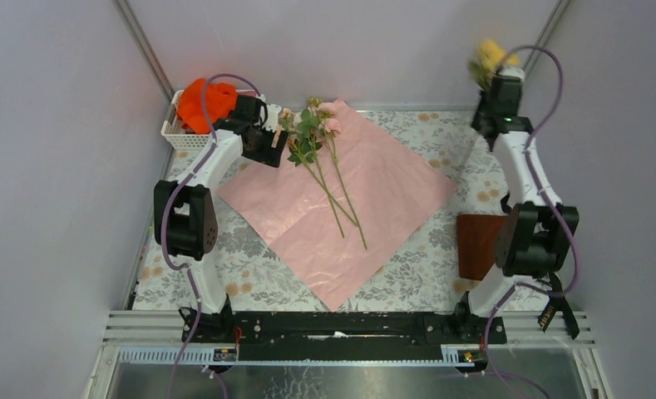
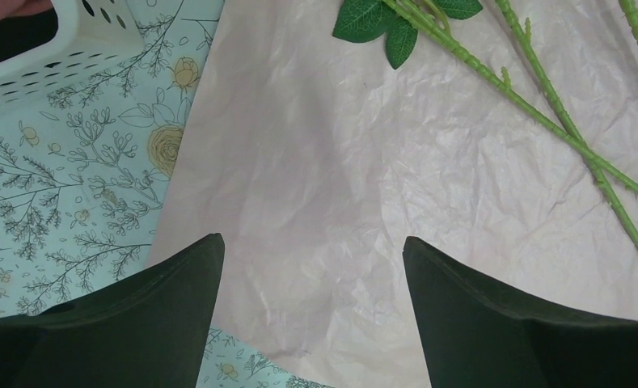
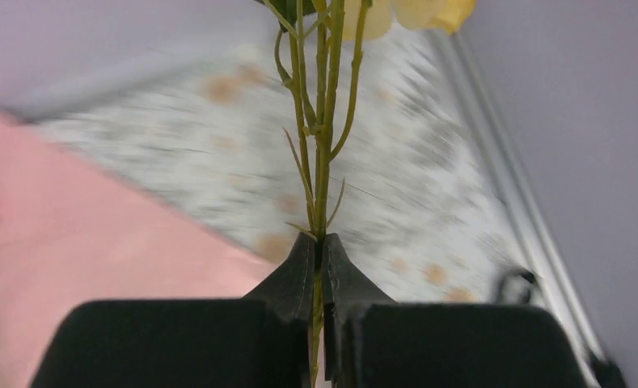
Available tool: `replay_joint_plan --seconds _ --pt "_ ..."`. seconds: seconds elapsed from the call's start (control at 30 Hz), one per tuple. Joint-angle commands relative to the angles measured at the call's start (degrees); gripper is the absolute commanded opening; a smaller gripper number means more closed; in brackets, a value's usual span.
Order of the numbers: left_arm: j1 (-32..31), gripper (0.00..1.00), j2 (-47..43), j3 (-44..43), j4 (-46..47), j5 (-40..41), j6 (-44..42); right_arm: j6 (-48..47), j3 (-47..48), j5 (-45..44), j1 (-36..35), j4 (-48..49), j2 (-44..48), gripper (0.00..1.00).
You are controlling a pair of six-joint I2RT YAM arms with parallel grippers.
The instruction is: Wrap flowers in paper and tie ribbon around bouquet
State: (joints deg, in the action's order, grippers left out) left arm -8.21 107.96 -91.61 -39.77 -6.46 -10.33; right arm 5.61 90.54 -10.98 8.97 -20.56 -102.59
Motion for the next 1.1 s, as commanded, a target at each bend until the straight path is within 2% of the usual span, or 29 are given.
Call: replay_joint_plan --seconds 0.0,0.13,0.23,0.33,0.47,0.5,0.6,0.73,0.77,0.83,0.87,0.93,1.07 --pt "-0.1 0.89 -1.9 0.8 0.0 0.7 -1.3 0.7 -5.7 -1.1 -19.1 14.1 8.8 0.0" --pt "-0.1 0.89 -2.4 2.1 -0.2 0.9 -2.1 6.6 -7.7 5.5 -31.0 19.8 2.8 0.0" --pt "-0.1 0.89 -1.8 2.3 -0.2 1.2 -1.9 9.7 -3.1 9.6 -36.1 21.9 -5.1 0.0" --pt "-0.1 0.89 -0.2 0.5 -0.3 0.5 -0.5 12.5 1.5 11.6 -38.9 22.3 -12.8 0.0" --pt "-0.3 0.87 4.0 -4.3 -0.3 -1.5 3.9 17.9 3.0 15.4 -39.0 22.2 -20.0 0.0" --pt "-0.5 0.87 5.3 -5.5 -0.2 -1.1 5.3 17.8 3.5 16.0 -39.0 20.1 -20.9 0.06" --pt "-2.1 0.85 9.7 -10.0 -0.2 0.5 7.6 13.5 7.0 17.8 -39.0 12.2 -21.6 0.38" --pt "-3.9 0.77 15.8 -16.0 0.0 3.6 10.2 7.6 5.3 14.2 -38.8 7.1 -15.4 0.58" --pt "-4.1 0.74 16.9 -17.2 0.0 4.2 10.2 7.2 3.7 13.3 -38.5 7.1 -14.2 0.59" --pt "-4.0 0.66 18.8 -19.2 0.0 5.3 11.9 7.4 -0.4 11.9 -38.0 7.8 -10.8 0.57" --pt "-4.0 0.61 19.8 -19.7 0.0 6.0 12.3 7.8 -2.6 11.4 -37.7 8.4 -10.0 0.52" --pt "-4.0 0.54 21.4 -20.9 0.4 6.2 12.6 8.8 -6.3 11.2 -37.4 9.7 -9.7 0.37" --pt "-4.3 0.52 24.9 -23.4 1.5 8.0 14.1 10.0 -7.6 13.0 -37.3 9.9 -13.3 0.13"
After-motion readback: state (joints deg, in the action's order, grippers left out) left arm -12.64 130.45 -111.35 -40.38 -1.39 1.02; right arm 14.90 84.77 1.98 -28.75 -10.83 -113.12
